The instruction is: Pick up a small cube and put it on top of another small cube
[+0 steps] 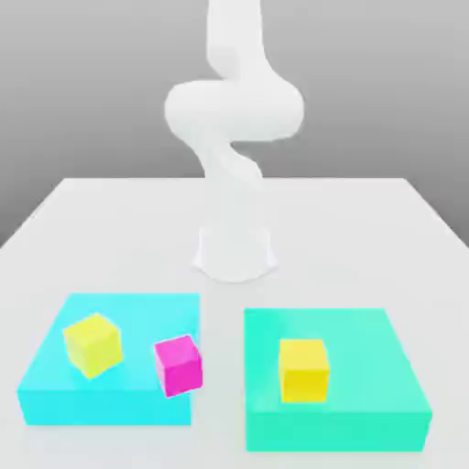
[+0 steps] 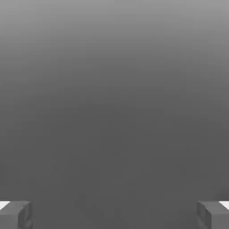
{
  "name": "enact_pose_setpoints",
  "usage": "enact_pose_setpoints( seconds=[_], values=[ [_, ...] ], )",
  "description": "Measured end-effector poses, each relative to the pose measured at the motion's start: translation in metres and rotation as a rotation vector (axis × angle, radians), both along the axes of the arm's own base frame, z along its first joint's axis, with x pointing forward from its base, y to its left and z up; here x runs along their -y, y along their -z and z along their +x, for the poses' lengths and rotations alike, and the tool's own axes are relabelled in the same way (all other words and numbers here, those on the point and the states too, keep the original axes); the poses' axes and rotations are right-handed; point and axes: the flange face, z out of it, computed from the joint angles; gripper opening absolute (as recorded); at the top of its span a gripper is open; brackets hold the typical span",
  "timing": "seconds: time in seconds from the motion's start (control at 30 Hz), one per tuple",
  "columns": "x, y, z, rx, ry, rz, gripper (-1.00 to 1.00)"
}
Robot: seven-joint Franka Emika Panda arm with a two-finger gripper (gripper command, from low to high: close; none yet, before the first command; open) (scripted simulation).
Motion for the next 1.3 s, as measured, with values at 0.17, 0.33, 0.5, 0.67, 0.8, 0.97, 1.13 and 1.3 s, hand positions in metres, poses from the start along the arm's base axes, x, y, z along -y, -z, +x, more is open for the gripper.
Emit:
enact_pose_setpoints(
  seconds=[0.17, 0.33, 0.5, 0.67, 0.8, 0.97, 1.13, 1.3],
  values=[
    [-0.038, 0.050, 0.059, -0.110, -0.117, -0.037, 0.00],
    [-0.083, 0.109, 0.106, -0.215, -0.233, -0.079, 0.00],
    [-0.133, 0.178, 0.140, -0.316, -0.349, -0.125, 0.00],
    [-0.194, 0.255, 0.157, -0.416, -0.483, -0.178, 0.00],
    [-0.230, 0.321, 0.163, -0.495, -0.567, -0.220, 0.00],
    [-0.277, 0.409, 0.155, -0.593, -0.682, -0.278, 0.00],
    [-0.314, 0.498, 0.135, -0.678, -0.787, -0.333, 0.00],
    [-0.317, 0.558, 0.132, -0.686, -0.797, -0.339, -1.00]
  ],
)
